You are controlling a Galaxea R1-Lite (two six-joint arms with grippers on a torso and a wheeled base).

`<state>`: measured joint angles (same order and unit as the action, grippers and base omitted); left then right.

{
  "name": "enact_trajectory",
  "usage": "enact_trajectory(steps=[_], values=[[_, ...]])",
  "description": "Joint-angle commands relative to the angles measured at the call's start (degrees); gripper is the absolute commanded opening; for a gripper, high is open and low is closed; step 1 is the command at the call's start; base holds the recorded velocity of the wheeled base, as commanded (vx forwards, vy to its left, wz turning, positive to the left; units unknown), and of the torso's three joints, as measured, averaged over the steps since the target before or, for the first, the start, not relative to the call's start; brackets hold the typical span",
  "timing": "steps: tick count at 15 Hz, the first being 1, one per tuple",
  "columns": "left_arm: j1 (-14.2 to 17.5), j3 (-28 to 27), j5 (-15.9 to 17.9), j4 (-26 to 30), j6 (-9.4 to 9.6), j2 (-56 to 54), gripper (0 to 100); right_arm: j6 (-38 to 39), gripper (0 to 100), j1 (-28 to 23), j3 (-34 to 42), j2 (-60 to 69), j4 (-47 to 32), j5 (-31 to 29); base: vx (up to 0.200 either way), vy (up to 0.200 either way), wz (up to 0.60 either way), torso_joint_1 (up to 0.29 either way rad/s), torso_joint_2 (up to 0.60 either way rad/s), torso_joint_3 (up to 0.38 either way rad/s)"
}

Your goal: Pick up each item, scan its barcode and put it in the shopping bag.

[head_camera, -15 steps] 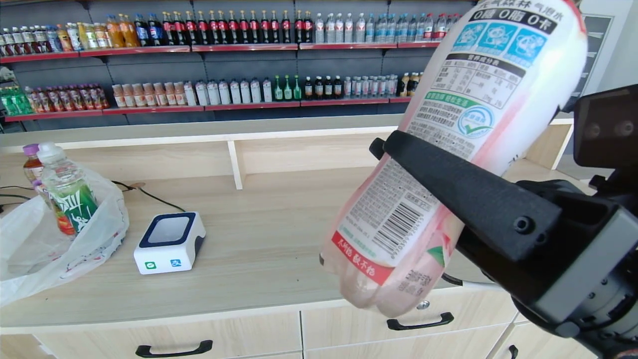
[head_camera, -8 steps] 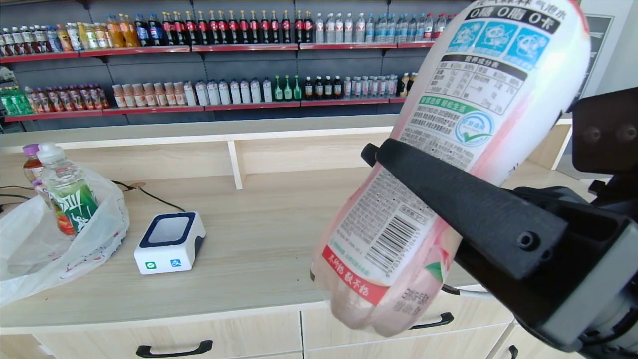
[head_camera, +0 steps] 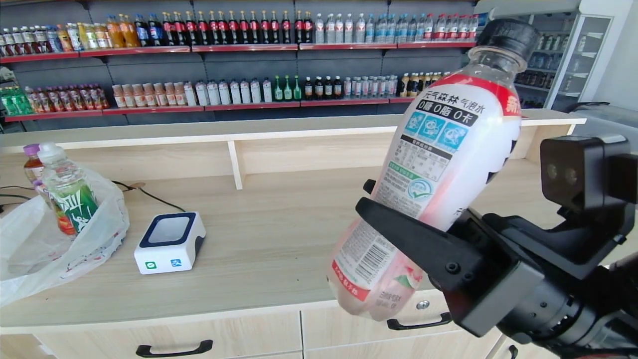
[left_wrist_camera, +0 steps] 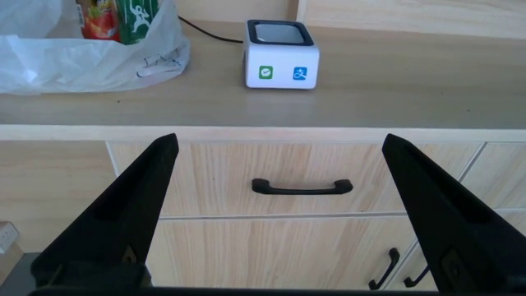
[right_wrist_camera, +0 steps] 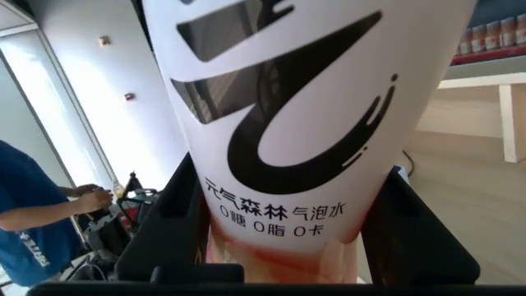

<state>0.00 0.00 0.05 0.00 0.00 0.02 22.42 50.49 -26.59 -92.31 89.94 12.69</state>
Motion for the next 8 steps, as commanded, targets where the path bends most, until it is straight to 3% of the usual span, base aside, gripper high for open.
enact_trajectory(steps=[1,3,4,8], values=[[0.0,0.0,-0.05,0.0,0.0,-0.02,100,-3.87,0,-4.35,0.75,-3.23,0.06,-0.21,0.0,0.0,0.0,0.0,0.0,0.0],[0.0,0.0,0.04,0.0,0.09,-0.02,100,-8.36,0,-8.31,0.92,-5.16,0.06,-0.47,0.0,0.0,0.0,0.0,0.0,0.0],[-0.09,0.0,0.13,0.09,1.32,-0.02,100,-15.83,0,-13.23,0.92,-7.71,0.06,-1.62,0.0,0.0,0.0,0.0,0.0,0.0],[-0.09,0.0,0.13,0.09,1.14,-0.02,100,-20.4,0,-15.6,-1.27,-8.77,0.06,-16.29,0.0,0.0,0.0,0.0,0.0,0.0]])
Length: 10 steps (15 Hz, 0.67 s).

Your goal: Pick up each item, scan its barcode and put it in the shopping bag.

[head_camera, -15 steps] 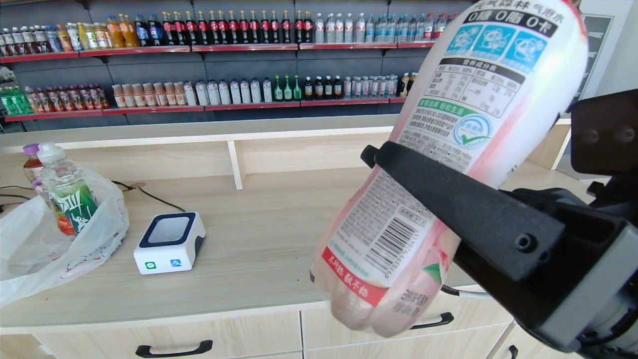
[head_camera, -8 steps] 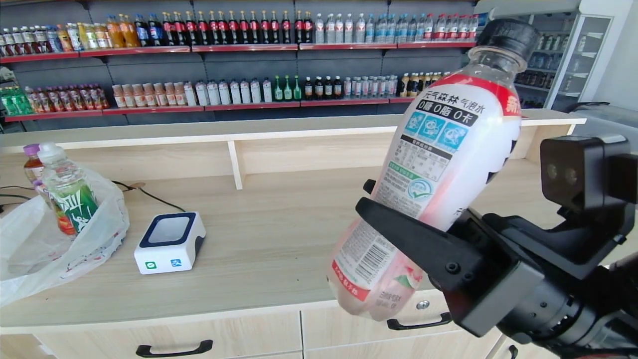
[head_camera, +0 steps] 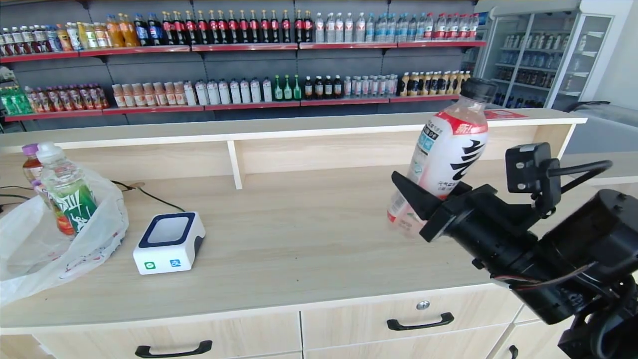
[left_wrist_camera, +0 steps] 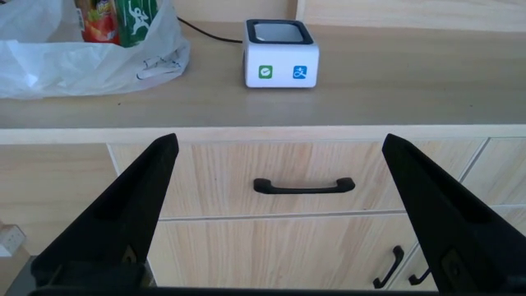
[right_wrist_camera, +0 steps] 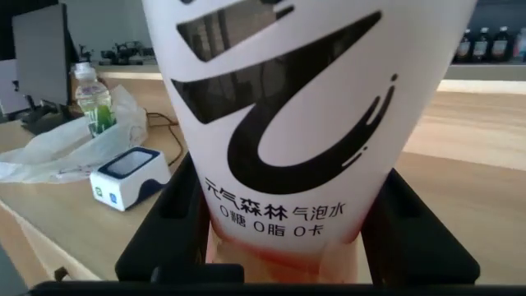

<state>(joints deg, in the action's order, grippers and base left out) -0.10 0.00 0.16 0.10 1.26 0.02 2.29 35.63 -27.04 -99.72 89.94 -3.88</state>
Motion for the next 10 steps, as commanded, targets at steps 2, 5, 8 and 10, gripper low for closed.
enact_trajectory(steps=[2,5,8,10], values=[[0.01,0.0,0.02,-0.01,-0.29,-0.02,100,-2.2,0,-3.99,-0.73,-0.92,0.06,-8.34,0.0,0.0,0.0,0.0,0.0,0.0],[-0.17,0.0,0.02,-0.01,-0.38,0.06,100,-2.91,0,-6.28,-1.53,-0.04,0.06,-8.78,0.0,0.0,0.0,0.0,0.0,0.0],[-0.08,0.0,0.02,-0.01,-0.38,-0.02,100,-2.38,0,-7.07,-3.28,-0.92,0.06,-8.78,0.0,0.0,0.0,0.0,0.0,0.0],[0.01,0.0,0.02,-0.01,-0.38,-0.02,100,-2.12,0,-8.47,-4.43,-1.27,0.06,-8.43,0.0,0.2,0.0,0.002,0.0,0.002]])
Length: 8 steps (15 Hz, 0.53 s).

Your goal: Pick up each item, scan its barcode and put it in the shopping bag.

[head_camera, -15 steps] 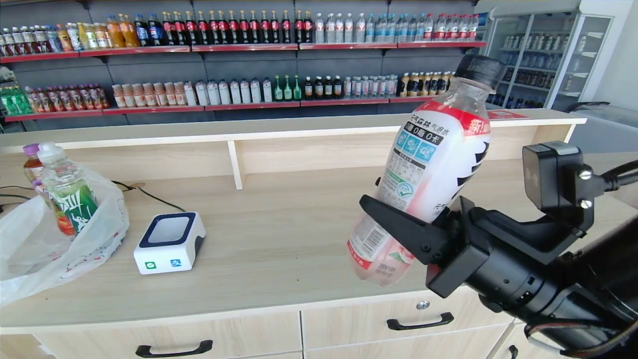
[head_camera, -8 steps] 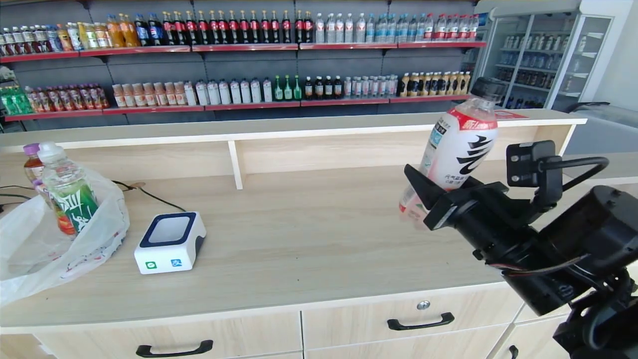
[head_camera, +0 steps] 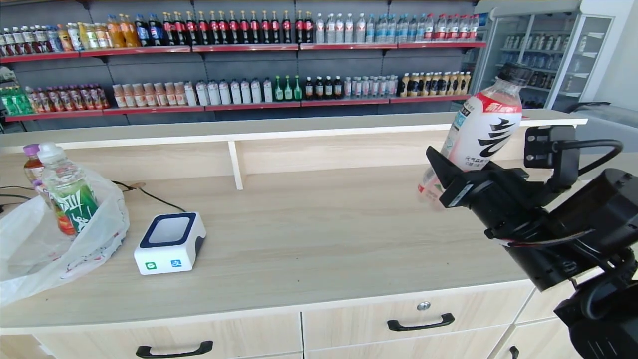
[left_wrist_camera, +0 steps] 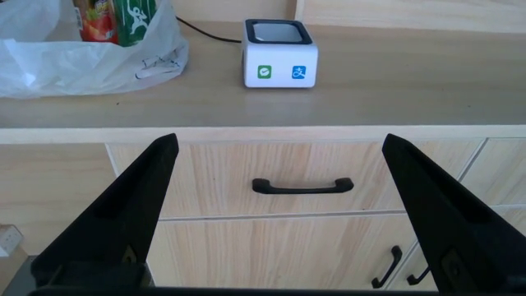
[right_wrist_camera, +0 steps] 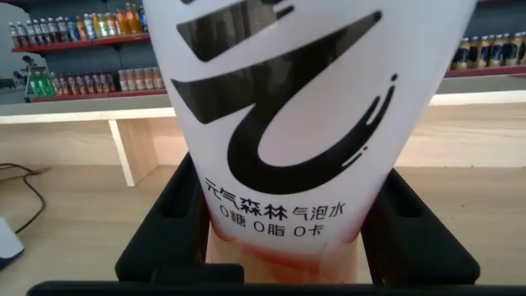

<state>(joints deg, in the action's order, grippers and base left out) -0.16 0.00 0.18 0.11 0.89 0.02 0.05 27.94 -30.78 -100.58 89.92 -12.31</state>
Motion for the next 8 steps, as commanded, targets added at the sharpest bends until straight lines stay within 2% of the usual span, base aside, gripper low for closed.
enact_trajectory(steps=[1,8], values=[[0.07,0.0,-0.01,-0.02,-0.01,-0.02,100,0.04,0,-0.78,-1.47,-0.75,0.08,0.45,0.0,0.2,0.0,-0.012,0.0,0.007],[0.07,0.0,-0.01,-0.02,-0.27,-0.02,100,0.21,0,-0.87,-2.44,-1.72,0.08,0.89,0.0,0.2,0.0,0.005,0.0,-0.001]])
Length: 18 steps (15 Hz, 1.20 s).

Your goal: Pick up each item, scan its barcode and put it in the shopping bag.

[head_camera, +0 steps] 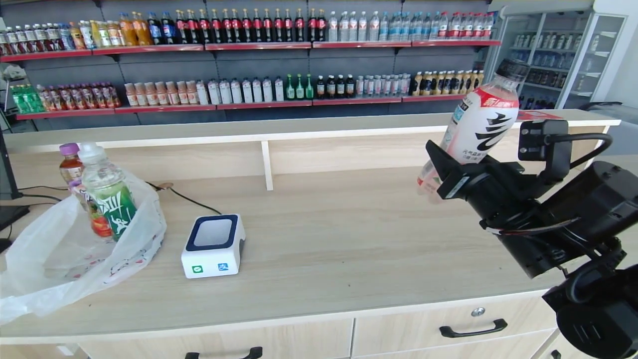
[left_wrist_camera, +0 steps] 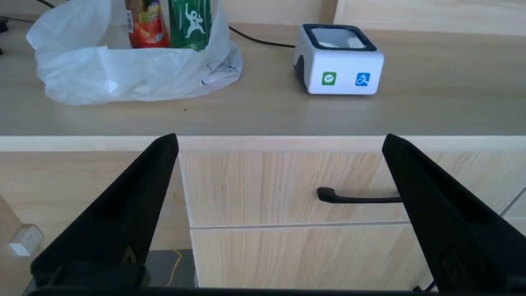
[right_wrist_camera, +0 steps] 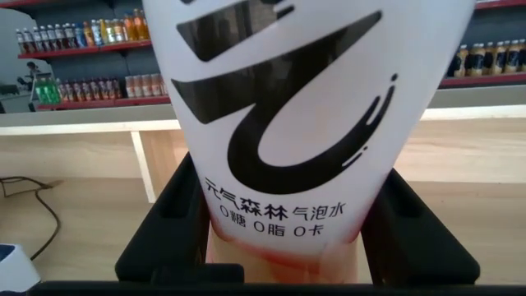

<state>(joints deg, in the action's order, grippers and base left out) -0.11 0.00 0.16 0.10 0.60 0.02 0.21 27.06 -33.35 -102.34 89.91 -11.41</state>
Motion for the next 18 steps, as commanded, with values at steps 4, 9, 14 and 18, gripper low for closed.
enact_trajectory(steps=[4,9,14,18], values=[[0.02,0.0,-0.07,-0.01,-0.33,-0.02,100,-0.03,0,0.27,0.57,0.21,0.09,-0.02,0.0,0.2,0.0,0.002,0.0,0.0],[0.11,-0.09,-0.16,-0.1,-0.86,-0.02,100,-0.03,0,0.62,1.89,1.53,0.09,-0.02,0.0,0.2,0.0,0.004,0.0,-0.001],[0.11,-0.09,-0.16,-0.1,-0.95,-0.02,100,-0.38,0,4.23,2.42,1.62,0.09,-0.02,0.0,0.2,0.0,0.002,0.01,0.002],[0.11,0.0,-0.16,-0.1,-1.04,-0.02,100,-0.38,0,4.58,3.65,2.85,0.09,-0.1,0.0,0.2,0.0,0.0,0.0,0.001]])
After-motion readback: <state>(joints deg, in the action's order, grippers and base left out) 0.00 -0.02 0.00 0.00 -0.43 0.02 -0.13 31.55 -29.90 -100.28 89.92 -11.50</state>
